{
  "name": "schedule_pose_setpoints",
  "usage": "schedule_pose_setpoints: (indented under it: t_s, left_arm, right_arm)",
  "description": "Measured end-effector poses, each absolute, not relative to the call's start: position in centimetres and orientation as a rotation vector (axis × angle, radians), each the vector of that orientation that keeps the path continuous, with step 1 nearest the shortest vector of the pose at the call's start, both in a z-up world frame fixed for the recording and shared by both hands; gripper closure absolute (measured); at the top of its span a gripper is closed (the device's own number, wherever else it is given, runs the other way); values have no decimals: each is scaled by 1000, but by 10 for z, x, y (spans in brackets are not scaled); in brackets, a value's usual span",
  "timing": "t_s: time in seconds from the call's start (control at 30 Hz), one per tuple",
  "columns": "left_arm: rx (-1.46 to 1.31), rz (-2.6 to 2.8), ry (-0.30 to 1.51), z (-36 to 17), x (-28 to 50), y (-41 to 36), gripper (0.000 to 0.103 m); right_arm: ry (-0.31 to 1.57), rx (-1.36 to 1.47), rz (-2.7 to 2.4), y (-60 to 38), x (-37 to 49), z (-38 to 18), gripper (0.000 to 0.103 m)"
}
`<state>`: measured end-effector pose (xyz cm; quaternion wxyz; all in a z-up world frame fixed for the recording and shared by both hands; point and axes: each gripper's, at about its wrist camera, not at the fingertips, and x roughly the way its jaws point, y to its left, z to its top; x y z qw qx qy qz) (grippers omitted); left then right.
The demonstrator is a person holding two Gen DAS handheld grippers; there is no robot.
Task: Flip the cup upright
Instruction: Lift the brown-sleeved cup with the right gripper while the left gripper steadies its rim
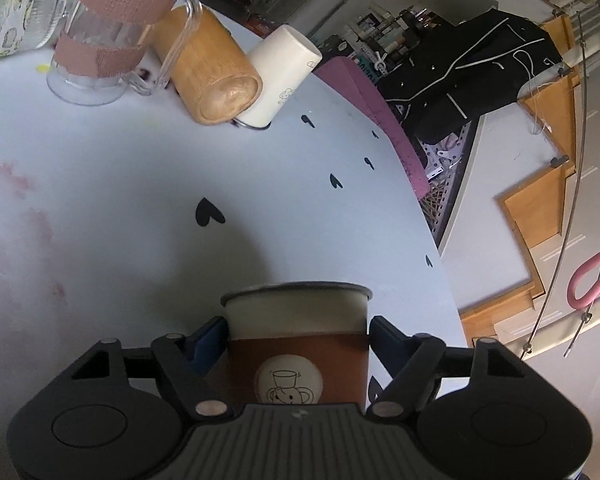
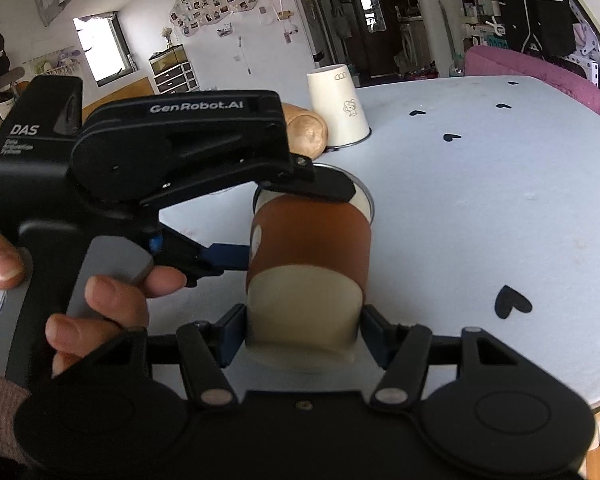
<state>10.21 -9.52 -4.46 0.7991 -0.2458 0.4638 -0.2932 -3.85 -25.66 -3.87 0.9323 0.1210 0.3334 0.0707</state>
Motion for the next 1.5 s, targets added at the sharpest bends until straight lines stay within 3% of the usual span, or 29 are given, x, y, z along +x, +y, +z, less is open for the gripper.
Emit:
schedule_pose_setpoints:
  t_s: [0.63,1.0,1.23,1.33,1.4,1.5]
  left_arm:
    - [-95,-712,608,2,24,-98,26]
    - [-14,-739,590,-1,8,-104,25]
    - [5,-736,593,-5,6,-107,26]
    - [7,-737,593,-5,6,-106,26]
    - [7,-743,593,-5,6,-105,26]
    - [-1,-743,593,-6,7,-103,25]
  right_arm:
    - [530,53,185,-230,-46,-48,39]
    - [454,35,183,-231,-50,-63,39]
    - [377,34,191,-233,-66,-56,22]
    - [374,34,200,-235,-65,-54,22]
    - [380,22,223,-233,-64,-54,32]
    - [371,-35,204,-230,-62,-56,32]
